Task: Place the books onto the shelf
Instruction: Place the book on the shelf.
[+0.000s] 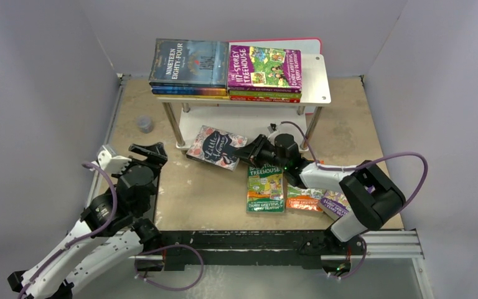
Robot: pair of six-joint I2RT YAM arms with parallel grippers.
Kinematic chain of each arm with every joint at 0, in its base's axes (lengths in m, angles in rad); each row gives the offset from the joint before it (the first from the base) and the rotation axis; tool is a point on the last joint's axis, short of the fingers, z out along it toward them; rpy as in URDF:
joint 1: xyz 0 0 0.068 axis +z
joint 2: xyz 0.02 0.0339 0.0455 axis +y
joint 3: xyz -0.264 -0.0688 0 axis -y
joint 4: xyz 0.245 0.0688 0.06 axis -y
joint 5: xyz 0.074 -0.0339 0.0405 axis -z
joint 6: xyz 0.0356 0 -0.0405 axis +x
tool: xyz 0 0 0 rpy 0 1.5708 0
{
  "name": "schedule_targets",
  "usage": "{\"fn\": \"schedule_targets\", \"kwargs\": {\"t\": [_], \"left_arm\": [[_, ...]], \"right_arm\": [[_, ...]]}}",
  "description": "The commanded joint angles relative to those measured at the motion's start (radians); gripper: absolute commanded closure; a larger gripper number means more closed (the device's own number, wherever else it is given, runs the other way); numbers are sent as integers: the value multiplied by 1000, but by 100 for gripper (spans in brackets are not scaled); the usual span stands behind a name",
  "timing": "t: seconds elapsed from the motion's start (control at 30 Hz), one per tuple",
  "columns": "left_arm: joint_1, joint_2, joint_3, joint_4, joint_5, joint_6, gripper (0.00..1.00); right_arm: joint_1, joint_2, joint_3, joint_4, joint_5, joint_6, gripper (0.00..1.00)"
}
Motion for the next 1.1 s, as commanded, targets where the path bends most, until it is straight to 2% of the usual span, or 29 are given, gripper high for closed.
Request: {"fn": "schedule_targets", "kwargs": {"t": [0.0, 0.17, 0.57, 0.73, 0.87, 1.07], "left_arm": [[3, 38, 51, 43, -12, 206, 27], [2, 85, 49, 88, 66, 278, 27], [3, 62, 35, 60, 114, 302, 28], [2, 52, 52, 50, 142, 322, 28], [3, 80, 49, 83, 200, 356, 28], [3, 156, 81, 69, 194, 376, 29]], "right_arm": [[-20, -5, 104, -25, 65, -99, 100], [-39, -1, 149, -109, 85, -141, 100], [-98, 107, 238, -133, 3, -148, 100], [-102, 185, 261, -94, -55, -151, 100], [-114, 208, 286, -108, -71, -189, 100], [-145, 220, 343, -169, -90, -243, 100]]}}
